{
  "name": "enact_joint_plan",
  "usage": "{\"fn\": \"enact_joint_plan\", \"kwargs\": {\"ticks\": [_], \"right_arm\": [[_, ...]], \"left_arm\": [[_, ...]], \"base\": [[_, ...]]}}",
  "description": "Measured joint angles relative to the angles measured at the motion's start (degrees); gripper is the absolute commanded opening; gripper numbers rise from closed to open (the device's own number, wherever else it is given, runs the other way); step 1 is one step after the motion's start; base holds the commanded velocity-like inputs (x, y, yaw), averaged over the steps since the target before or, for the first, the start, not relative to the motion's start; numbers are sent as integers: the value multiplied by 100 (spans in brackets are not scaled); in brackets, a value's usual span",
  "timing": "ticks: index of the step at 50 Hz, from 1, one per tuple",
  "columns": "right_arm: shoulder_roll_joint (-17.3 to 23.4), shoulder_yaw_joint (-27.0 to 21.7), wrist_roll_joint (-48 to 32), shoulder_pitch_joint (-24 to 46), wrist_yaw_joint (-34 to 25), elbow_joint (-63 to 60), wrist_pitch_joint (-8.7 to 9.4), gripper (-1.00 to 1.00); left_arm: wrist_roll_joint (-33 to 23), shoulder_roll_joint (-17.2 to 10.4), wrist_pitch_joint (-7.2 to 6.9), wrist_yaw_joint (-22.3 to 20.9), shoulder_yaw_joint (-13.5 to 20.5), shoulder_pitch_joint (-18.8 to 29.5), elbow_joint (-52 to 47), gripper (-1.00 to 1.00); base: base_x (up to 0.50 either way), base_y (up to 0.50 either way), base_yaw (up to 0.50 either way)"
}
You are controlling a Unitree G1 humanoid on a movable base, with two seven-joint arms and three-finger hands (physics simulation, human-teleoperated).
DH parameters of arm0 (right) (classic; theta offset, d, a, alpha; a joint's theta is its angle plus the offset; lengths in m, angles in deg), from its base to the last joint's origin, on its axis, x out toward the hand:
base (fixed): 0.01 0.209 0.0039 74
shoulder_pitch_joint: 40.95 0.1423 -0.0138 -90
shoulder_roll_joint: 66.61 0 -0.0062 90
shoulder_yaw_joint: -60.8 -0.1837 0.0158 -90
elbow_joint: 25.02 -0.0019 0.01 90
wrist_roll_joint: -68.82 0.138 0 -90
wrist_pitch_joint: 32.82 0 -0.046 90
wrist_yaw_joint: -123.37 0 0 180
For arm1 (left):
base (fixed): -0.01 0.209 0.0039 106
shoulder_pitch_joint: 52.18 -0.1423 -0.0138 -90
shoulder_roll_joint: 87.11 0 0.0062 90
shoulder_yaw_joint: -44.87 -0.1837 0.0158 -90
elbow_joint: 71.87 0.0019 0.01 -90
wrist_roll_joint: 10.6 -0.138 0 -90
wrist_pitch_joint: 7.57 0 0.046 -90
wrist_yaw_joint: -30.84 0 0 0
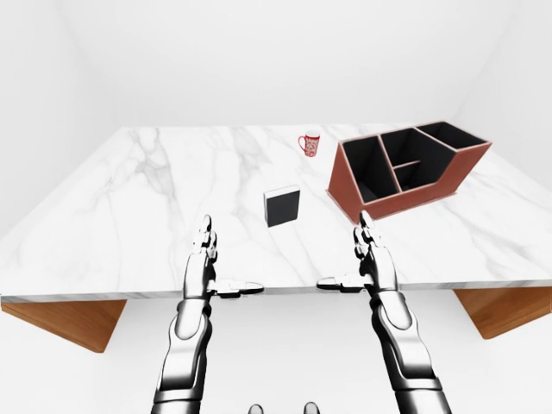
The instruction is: Pick up the book and place it in the left compartment of the caddy.
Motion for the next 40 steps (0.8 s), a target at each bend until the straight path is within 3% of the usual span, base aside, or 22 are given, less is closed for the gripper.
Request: {"fn": "enact_joint_plan", "kwargs": {"ticks": [29, 36, 40], "right_arm": [[-4, -2, -33, -7, 14, -1, 0, 100], [-12, -12, -24, 15, 101, -113, 106, 100], [-12, 12, -39, -9, 110, -230, 253, 100]], "left_arm": [[25, 6, -29, -10, -1, -46, -89, 100], [38, 6, -27, -17, 3, 0, -83, 100], [49, 4, -33, -24, 7, -12, -87, 100]], "base": [[50, -8, 0], [0, 0, 0], [0, 0, 0]]}}
